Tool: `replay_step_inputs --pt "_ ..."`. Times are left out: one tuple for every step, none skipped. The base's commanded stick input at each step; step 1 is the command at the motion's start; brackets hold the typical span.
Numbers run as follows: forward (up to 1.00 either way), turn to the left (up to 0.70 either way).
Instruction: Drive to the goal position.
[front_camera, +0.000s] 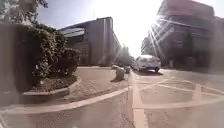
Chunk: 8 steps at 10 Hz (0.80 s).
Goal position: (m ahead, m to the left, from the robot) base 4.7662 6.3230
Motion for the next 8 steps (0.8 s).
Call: replay_step_inputs --pt "0.45 0.0" --pt "0.45 0.0" --pt "0.45 0.0" --pt "0.45 0.0" --pt "0.45 0.0" --pt "0.45 0.0" --pt "0.45 0.0" --pt "0.45 0.0"
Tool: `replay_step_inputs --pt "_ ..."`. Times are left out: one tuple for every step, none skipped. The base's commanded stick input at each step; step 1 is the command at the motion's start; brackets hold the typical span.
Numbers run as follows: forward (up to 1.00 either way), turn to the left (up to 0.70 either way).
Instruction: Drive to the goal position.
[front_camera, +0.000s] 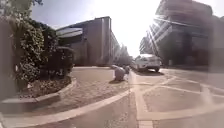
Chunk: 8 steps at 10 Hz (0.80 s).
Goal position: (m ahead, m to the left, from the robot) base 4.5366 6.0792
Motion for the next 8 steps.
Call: replay_step_inputs --pt "0.45 0.05" --pt "0.45 0.19" --pt "0.45 0.27" --pt "0.45 0.27" --pt "0.45 0.27" --pt "0.45 0.27" --pt "0.45 0.27" --pt "0.45 0.27"
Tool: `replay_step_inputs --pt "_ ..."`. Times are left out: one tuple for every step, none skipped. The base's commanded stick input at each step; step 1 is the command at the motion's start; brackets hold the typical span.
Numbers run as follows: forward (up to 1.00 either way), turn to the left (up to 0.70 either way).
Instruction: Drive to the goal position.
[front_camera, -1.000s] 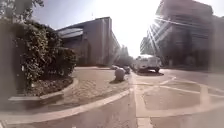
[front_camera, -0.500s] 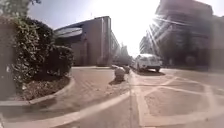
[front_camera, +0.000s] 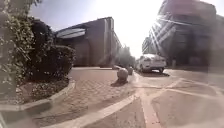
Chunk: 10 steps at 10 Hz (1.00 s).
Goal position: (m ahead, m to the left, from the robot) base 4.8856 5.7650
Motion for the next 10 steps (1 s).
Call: replay_step_inputs --pt "0.45 0.14" --pt "0.45 0.0" --pt "0.45 0.0" --pt "0.45 0.0" --pt "0.45 0.0" --pt "0.45 0.0" --pt "0.45 0.0" --pt "0.45 0.0" --pt "0.45 0.0" --pt "0.45 0.0"
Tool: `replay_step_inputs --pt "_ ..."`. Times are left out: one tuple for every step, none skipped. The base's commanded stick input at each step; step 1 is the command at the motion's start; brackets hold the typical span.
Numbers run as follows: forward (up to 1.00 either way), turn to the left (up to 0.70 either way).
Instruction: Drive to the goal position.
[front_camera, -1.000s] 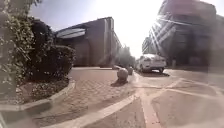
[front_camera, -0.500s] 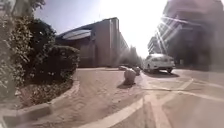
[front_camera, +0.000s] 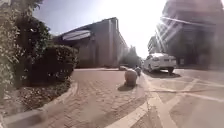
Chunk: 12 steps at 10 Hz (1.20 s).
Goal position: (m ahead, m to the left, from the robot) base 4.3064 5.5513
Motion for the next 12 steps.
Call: replay_step_inputs --pt "0.45 0.0" --pt "0.45 0.0" --pt "0.45 0.0" --pt "0.45 0.0" --pt "0.45 0.0" --pt "0.45 0.0" --pt "0.45 0.0" --pt "0.45 0.0" --pt "0.45 0.0" --pt "0.45 0.0" --pt "0.45 0.0" --pt "0.45 0.17"
